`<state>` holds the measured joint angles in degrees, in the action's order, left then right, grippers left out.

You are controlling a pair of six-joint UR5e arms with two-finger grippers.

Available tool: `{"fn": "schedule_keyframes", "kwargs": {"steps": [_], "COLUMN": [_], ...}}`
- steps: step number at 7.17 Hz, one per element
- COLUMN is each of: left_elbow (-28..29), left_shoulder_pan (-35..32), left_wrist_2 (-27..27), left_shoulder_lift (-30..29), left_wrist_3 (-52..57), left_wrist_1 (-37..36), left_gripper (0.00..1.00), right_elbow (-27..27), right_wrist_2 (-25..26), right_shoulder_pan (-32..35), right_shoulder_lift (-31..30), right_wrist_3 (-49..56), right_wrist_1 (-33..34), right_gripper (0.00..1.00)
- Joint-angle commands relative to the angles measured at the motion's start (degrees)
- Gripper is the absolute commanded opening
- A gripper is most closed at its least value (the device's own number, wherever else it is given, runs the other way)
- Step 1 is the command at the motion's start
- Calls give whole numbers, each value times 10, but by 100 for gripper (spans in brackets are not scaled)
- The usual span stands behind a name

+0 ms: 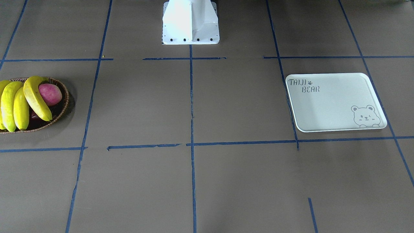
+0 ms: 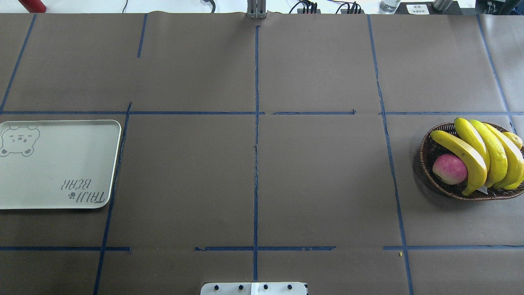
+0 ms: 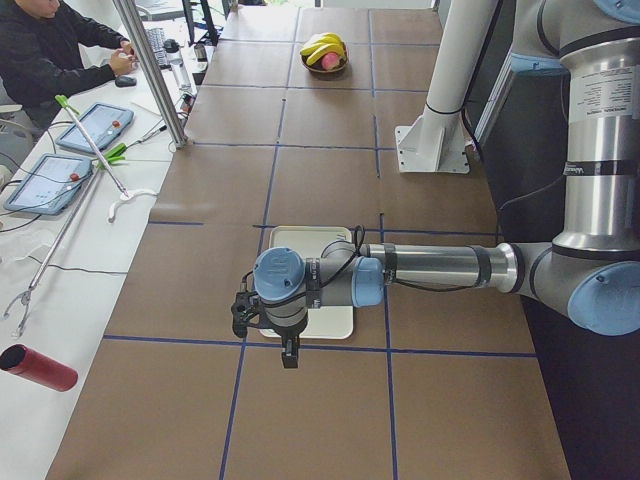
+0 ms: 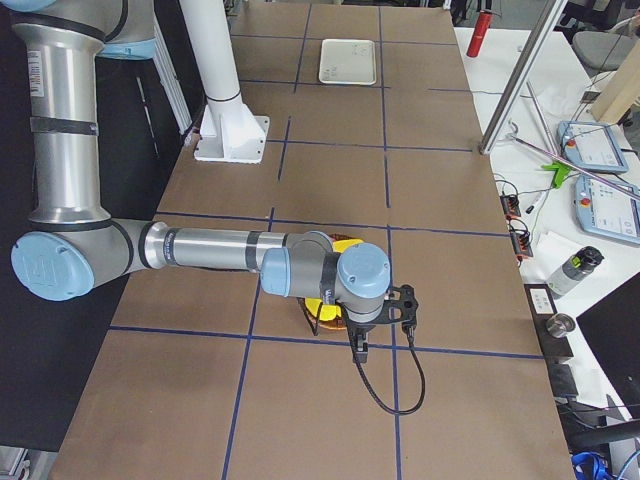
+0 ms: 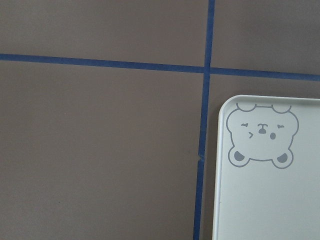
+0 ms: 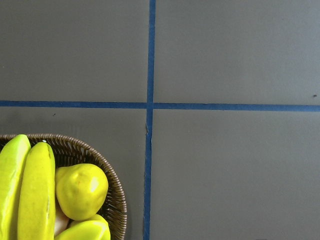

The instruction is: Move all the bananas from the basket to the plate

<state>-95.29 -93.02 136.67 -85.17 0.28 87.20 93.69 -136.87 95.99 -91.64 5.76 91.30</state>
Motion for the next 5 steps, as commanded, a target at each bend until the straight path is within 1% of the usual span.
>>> {"fn": "schedule_keyframes", "kwargs": {"steps": [1, 2, 3, 4, 5], "left_elbow": [-2, -9, -14, -16, -17], "left_shoulder_pan": [-1, -1, -1, -1, -1], "left_wrist_2": [0, 0, 0, 1, 20], "left_shoulder_lift": [0, 1, -1, -1, -1], "left_wrist_3": [-1, 0, -4, -5, -5], "left_wrist_1": [0, -2, -4, -2, 1], "left_gripper": [100, 100, 100, 100, 100], "right_elbow": [21, 33, 32, 36, 35], "right_wrist_2": [48, 102, 106, 84, 25], "right_shoulder_pan": [-19, -51, -63, -69, -72], "right_shoulder_lift": [20, 39, 38, 26, 18], "right_wrist_3": [1, 0, -8, -31, -53], "right_wrist_1": [-12, -6, -10, -13, -31], "right_gripper": [100, 100, 100, 100, 100]}}
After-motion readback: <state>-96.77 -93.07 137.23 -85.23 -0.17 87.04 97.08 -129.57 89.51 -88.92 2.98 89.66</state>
